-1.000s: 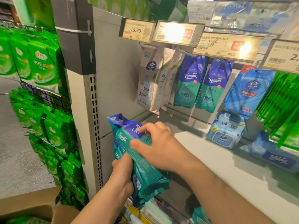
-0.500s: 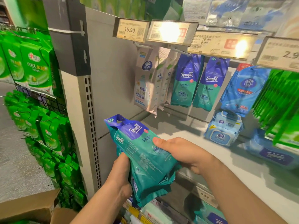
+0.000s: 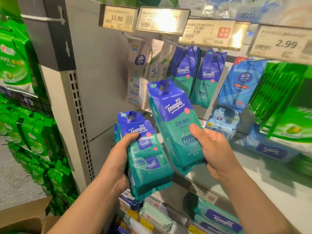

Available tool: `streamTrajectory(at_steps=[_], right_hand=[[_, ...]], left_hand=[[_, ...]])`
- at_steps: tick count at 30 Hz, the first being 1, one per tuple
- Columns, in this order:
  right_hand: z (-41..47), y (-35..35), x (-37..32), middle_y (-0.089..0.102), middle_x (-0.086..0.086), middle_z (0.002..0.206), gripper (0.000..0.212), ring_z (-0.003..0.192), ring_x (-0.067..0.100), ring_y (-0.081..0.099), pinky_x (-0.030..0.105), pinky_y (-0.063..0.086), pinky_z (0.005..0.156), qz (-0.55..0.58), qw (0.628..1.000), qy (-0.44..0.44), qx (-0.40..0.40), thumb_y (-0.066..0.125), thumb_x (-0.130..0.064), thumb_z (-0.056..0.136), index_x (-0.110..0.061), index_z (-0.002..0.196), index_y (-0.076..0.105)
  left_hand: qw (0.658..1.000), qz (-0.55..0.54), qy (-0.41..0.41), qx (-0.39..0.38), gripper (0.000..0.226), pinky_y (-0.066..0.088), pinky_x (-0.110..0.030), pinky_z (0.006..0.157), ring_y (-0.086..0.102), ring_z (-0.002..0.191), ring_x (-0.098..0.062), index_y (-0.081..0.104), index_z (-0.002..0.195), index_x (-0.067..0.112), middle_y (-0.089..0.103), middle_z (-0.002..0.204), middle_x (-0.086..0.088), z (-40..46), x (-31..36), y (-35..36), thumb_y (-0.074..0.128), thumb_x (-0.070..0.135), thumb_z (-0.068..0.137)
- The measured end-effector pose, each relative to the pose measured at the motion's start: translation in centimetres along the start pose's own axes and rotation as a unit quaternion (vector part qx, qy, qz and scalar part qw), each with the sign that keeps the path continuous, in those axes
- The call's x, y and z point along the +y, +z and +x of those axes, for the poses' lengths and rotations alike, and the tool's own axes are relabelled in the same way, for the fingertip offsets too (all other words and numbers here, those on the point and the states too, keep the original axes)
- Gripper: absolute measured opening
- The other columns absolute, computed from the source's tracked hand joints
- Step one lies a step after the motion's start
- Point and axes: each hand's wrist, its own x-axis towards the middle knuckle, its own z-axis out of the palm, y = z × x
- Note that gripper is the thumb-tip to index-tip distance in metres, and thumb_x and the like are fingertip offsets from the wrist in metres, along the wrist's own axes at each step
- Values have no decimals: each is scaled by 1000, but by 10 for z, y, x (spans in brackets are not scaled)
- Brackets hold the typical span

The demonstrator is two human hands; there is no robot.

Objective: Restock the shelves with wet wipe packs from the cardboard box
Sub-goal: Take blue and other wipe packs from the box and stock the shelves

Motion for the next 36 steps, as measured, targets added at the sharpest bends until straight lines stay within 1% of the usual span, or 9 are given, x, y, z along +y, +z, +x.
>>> streamTrajectory(at_steps=[3,5,12,15,17,22,28,33,36], right_hand=[[-5,-14,-12,79,8,87,41,74,22,72,51,59,75,-64,986,-118,102,83,-50,75,-13,91,78],[-8,-20,-24,79,2,83,40,73,18,70,53,60,73,-106,968,-176,147,78,-58,74,-21,88,78],[-20,-15,-44,77,-10,83,35,74,10,72,36,60,68,-177,927,-280,178,73,-58,75,-25,88,74],[-18,-14,-41,76,-14,81,37,72,5,69,29,57,64,-184,920,-286,195,71,-59,76,-25,90,74],[-14,-13,-42,76,-11,81,42,72,7,69,34,59,66,-176,919,-282,211,70,-61,77,-22,93,74],[5,-12,-46,76,-3,84,49,74,13,69,48,61,73,-164,917,-270,246,71,-64,74,-19,93,74],[15,-10,-41,76,-4,87,46,76,9,68,45,62,74,-152,913,-278,257,72,-63,77,-20,94,73],[20,-14,-30,74,-11,85,51,73,4,64,36,57,74,-165,906,-264,286,65,-67,77,-20,96,73],[24,-15,-25,74,-8,84,57,71,5,62,38,57,74,-164,907,-254,295,64,-69,77,-16,98,74]], left_hand=[[1000,-4,-5,-2,38,61,-47,78,75,80,-35,73,114,14,78,105,-16,-1,-2,4,72,38,85],[1000,-7,-7,-7,38,61,-47,80,75,81,-34,72,115,15,78,106,-16,-2,-4,7,72,38,85],[1000,10,-24,-11,57,62,-47,80,74,84,-35,69,128,11,77,110,-16,-6,-5,11,75,39,79],[1000,13,-23,-16,55,62,-45,78,75,80,-34,72,119,12,78,108,-16,-8,-3,9,76,40,72],[1000,10,-17,-11,55,62,-44,75,75,78,-34,72,118,12,78,107,-16,-10,-1,8,76,39,70],[1000,4,-12,-10,36,63,-39,61,75,69,-30,71,109,11,79,98,-16,-15,3,6,72,37,84],[1000,18,-11,0,60,61,-45,80,75,85,-34,68,124,9,78,108,-17,-17,3,2,76,39,72],[1000,26,-8,-3,31,61,-39,70,75,70,-30,71,104,11,79,96,-15,-17,3,-1,71,37,86],[1000,27,-3,-4,28,61,-38,67,75,68,-28,70,100,12,79,93,-14,-17,3,-1,70,36,87]])
